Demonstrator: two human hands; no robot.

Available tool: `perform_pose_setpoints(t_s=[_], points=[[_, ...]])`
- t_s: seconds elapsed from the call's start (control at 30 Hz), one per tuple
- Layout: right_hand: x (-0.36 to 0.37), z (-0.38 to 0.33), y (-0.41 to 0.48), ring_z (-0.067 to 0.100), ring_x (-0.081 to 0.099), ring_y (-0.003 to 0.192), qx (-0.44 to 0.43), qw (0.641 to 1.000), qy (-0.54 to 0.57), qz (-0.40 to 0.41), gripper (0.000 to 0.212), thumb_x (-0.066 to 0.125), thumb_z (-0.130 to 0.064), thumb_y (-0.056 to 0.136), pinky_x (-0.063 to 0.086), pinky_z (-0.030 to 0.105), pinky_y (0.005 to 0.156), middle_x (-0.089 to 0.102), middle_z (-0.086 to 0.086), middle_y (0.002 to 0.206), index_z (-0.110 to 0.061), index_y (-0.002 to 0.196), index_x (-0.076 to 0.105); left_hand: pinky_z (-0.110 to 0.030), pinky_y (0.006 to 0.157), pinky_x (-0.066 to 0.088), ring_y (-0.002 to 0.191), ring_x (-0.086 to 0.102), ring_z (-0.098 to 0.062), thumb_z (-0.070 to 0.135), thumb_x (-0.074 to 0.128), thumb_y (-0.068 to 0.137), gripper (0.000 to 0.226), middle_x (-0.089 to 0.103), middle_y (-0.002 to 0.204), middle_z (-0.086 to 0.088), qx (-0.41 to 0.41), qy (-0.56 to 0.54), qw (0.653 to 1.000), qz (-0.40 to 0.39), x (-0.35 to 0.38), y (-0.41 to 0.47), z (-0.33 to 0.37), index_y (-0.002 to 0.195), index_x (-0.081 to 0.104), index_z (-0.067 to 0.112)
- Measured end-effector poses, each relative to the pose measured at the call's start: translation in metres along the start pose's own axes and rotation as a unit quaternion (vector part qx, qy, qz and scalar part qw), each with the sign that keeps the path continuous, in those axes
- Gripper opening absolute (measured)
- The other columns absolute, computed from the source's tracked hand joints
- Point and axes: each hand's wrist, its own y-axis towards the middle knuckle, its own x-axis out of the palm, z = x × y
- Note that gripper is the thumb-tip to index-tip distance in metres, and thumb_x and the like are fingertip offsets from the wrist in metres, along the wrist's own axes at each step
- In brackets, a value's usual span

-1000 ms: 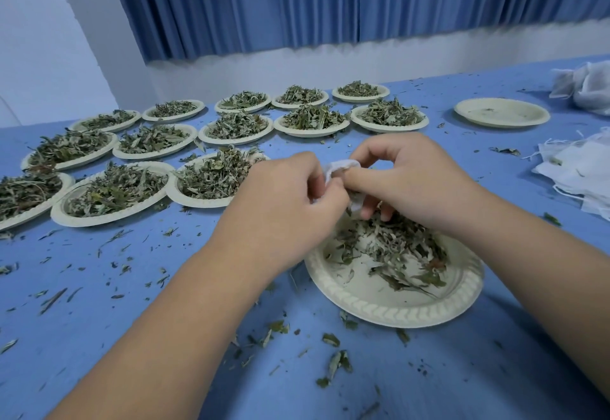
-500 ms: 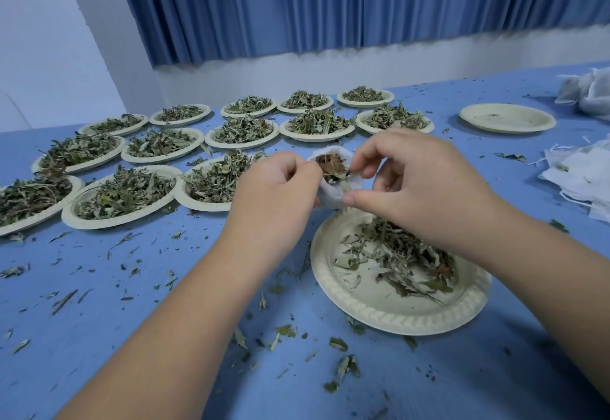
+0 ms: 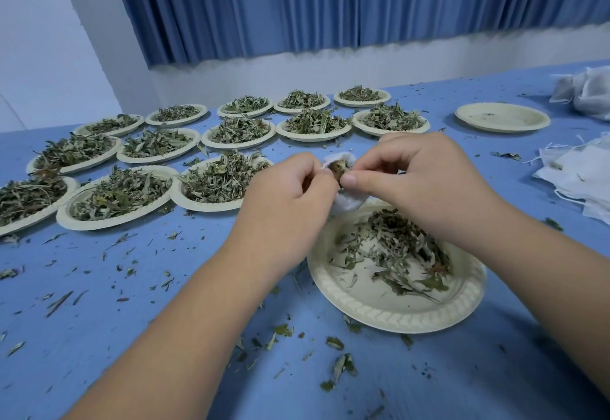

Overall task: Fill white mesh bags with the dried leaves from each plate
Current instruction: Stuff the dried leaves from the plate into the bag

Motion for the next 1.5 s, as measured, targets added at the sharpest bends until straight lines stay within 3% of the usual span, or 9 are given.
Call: perform_pose_setpoints(t_s=[0.17, 0.27, 0.33, 0.43, 0.6, 0.8, 1.07, 1.37, 1.5], points=[[0.000, 0.005, 0.002, 0.003, 0.045, 0.053, 0.070, 0.995, 0.066, -0.026, 0.022, 0.084, -0.029, 0.065, 0.036, 0.017, 0.053, 0.059, 0.007, 0.062, -0.015, 0.066, 0.067, -0.035, 0.062, 0.039, 0.076, 0.056, -0.028, 0.020, 0.051, 0.095, 0.029, 0.057, 0.069, -0.011, 0.012, -0.004, 1.000, -0.014, 0.001, -0.002, 0.002, 0.070, 0.053, 0.007], [-0.002, 0.010, 0.004, -0.002, 0.049, 0.051, 0.123, 0.986, 0.094, -0.056, 0.030, 0.083, -0.038, 0.064, 0.036, 0.013, 0.049, 0.063, -0.013, 0.070, -0.024, 0.084, 0.065, -0.037, 0.059, 0.035, 0.067, 0.050, -0.028, 0.026, 0.050, 0.093, 0.032, 0.047, 0.060, -0.003, 0.003, -0.035, 0.999, -0.035, 0.002, -0.001, 0.003, 0.064, 0.045, 0.014], [-0.004, 0.010, 0.004, 0.005, 0.059, 0.061, 0.153, 0.970, 0.146, -0.119, 0.035, 0.078, -0.040, 0.067, 0.041, 0.019, 0.048, 0.068, -0.011, 0.085, -0.027, 0.098, 0.067, -0.035, 0.059, 0.033, 0.058, 0.040, -0.016, 0.033, 0.046, 0.085, 0.027, 0.041, 0.057, 0.008, -0.002, -0.059, 0.997, -0.051, 0.002, -0.001, 0.004, 0.061, 0.044, 0.020], [-0.003, 0.008, 0.004, 0.014, 0.061, 0.062, 0.165, 0.952, 0.197, -0.168, 0.030, 0.073, -0.032, 0.073, 0.042, 0.022, 0.046, 0.070, 0.002, 0.079, -0.017, 0.099, 0.070, -0.034, 0.059, 0.033, 0.058, 0.037, -0.011, 0.033, 0.044, 0.082, 0.023, 0.041, 0.058, 0.010, 0.008, -0.062, 0.997, -0.055, 0.002, -0.002, 0.002, 0.067, 0.046, 0.015], [0.003, 0.003, 0.003, 0.012, 0.058, 0.051, 0.145, 0.975, 0.142, -0.094, 0.004, 0.068, -0.008, 0.080, 0.041, 0.020, 0.040, 0.063, -0.001, 0.060, -0.008, 0.084, 0.067, -0.023, 0.050, 0.030, 0.055, 0.038, -0.006, 0.032, 0.042, 0.085, 0.027, 0.044, 0.057, 0.010, 0.086, 0.016, 0.995, -0.041, 0.004, -0.003, 0.004, 0.066, 0.043, 0.013], [0.016, -0.003, 0.007, 0.011, 0.052, 0.058, 0.098, 0.989, -0.105, -0.027, 0.016, 0.058, -0.005, 0.076, 0.043, 0.025, 0.052, 0.061, -0.002, 0.064, -0.018, 0.067, 0.057, -0.031, 0.053, 0.034, 0.057, 0.043, -0.009, 0.033, 0.039, 0.085, 0.028, 0.048, 0.055, 0.011, 0.136, 0.098, 0.985, -0.032, 0.012, -0.007, 0.012, 0.058, 0.040, 0.033], [-0.014, -0.004, 0.002, 0.009, 0.065, 0.067, 0.156, 0.965, 0.148, -0.150, 0.013, 0.069, -0.020, 0.086, 0.056, 0.025, 0.058, 0.068, -0.005, 0.073, -0.016, 0.098, 0.071, -0.030, 0.048, 0.025, 0.052, 0.035, -0.010, 0.037, 0.039, 0.081, 0.030, 0.046, 0.054, 0.013, 0.067, 0.051, 0.996, 0.028, 0.009, -0.005, 0.008, 0.056, 0.033, 0.022], [0.012, 0.000, 0.008, 0.001, 0.041, 0.049, 0.100, 0.986, -0.125, -0.040, 0.022, 0.061, -0.005, 0.074, 0.030, 0.011, 0.042, 0.050, -0.010, 0.057, -0.021, 0.062, 0.054, -0.036, 0.054, 0.036, 0.058, 0.041, -0.009, 0.031, 0.038, 0.085, 0.023, 0.040, 0.056, 0.008, 0.155, 0.134, 0.978, -0.037, 0.017, -0.011, 0.013, 0.064, 0.037, 0.021], [-0.003, -0.002, 0.005, 0.001, 0.057, 0.052, 0.124, 0.987, -0.007, -0.100, 0.003, 0.067, -0.018, 0.080, 0.044, 0.014, 0.047, 0.064, -0.007, 0.065, -0.020, 0.079, 0.066, -0.035, 0.051, 0.035, 0.054, 0.040, -0.013, 0.038, 0.039, 0.084, 0.028, 0.040, 0.051, 0.006, 0.115, 0.138, 0.984, 0.004, 0.013, -0.007, 0.008, 0.062, 0.039, 0.021]])
